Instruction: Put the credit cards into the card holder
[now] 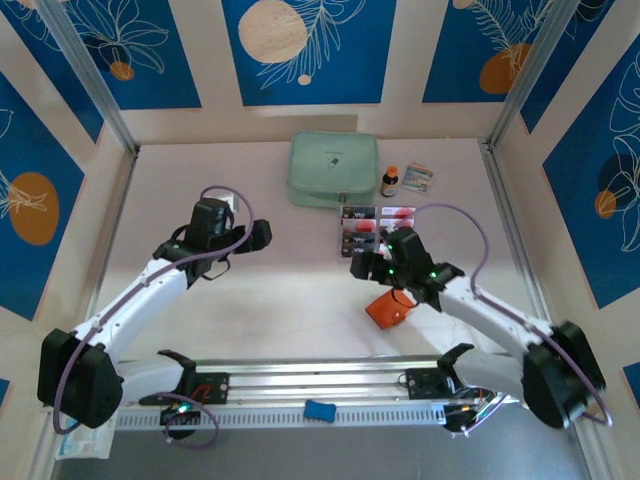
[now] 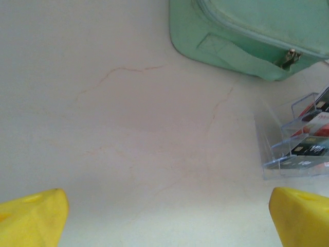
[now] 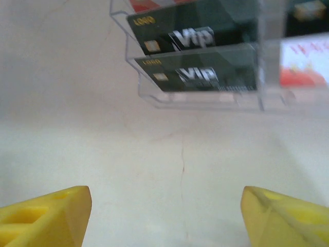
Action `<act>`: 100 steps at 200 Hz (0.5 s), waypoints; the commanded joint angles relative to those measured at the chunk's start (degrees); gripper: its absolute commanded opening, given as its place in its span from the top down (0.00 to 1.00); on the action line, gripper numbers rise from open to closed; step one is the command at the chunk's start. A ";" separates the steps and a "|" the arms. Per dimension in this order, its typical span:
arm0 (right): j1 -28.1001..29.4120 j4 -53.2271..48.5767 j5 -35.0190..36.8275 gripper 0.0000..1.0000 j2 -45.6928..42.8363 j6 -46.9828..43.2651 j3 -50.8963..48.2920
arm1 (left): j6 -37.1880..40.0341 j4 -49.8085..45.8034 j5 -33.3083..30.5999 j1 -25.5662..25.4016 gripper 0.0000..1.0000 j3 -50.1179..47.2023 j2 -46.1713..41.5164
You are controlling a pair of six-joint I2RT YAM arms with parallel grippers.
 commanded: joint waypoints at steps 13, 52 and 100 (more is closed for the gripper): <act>1.42 -14.73 -3.23 0.30 -14.76 18.35 -10.71 | -2.50 2.18 -0.40 -2.19 0.00 -2.30 -0.47; 5.06 -26.53 -2.69 0.41 -36.94 33.38 -19.50 | -3.25 3.25 -0.92 -4.04 0.00 -2.76 0.21; 5.85 -28.61 -3.14 0.43 -47.16 39.97 -25.38 | -3.53 3.56 -1.62 -5.65 0.00 -2.41 1.71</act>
